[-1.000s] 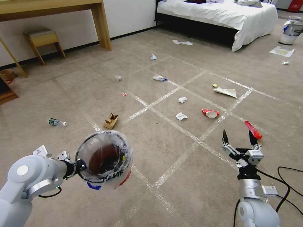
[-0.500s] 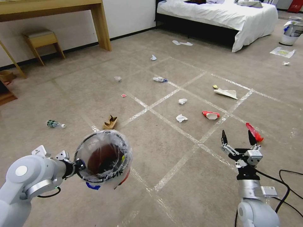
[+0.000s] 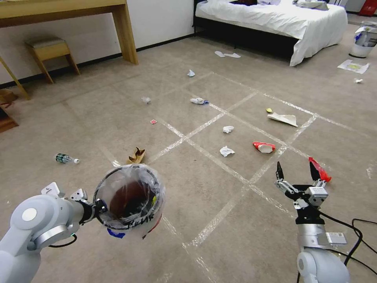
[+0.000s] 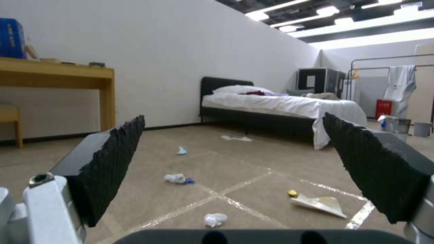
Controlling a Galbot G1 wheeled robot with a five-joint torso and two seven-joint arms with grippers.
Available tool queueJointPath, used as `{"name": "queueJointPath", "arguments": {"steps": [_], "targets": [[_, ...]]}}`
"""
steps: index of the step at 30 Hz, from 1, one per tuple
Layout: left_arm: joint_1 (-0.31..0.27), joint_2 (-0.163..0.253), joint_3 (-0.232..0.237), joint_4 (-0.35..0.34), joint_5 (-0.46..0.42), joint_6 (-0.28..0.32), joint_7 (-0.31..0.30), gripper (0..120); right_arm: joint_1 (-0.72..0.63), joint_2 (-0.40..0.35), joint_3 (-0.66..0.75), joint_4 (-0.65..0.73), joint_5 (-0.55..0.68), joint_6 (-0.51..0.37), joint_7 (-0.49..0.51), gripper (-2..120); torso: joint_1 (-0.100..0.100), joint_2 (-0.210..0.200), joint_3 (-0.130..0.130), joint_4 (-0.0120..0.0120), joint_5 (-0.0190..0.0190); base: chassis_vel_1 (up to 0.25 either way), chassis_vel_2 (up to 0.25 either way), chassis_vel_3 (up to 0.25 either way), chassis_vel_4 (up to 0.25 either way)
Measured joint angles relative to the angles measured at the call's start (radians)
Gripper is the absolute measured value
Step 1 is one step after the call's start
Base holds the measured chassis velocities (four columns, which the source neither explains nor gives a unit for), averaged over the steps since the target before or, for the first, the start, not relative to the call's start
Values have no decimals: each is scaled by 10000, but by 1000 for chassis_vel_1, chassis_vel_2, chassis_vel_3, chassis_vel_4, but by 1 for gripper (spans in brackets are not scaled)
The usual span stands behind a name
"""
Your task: Pick up the trash bin and place the garbage on the floor into it.
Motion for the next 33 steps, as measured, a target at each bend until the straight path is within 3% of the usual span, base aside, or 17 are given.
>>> {"name": "queueJointPath", "arguments": {"steps": [33], "targets": [[-27, -62, 182, 135, 276, -9, 51, 0, 61, -32, 9, -68, -19, -46, -57, 100, 1, -1, 1, 0, 0, -128, 129, 127, -128]]}}
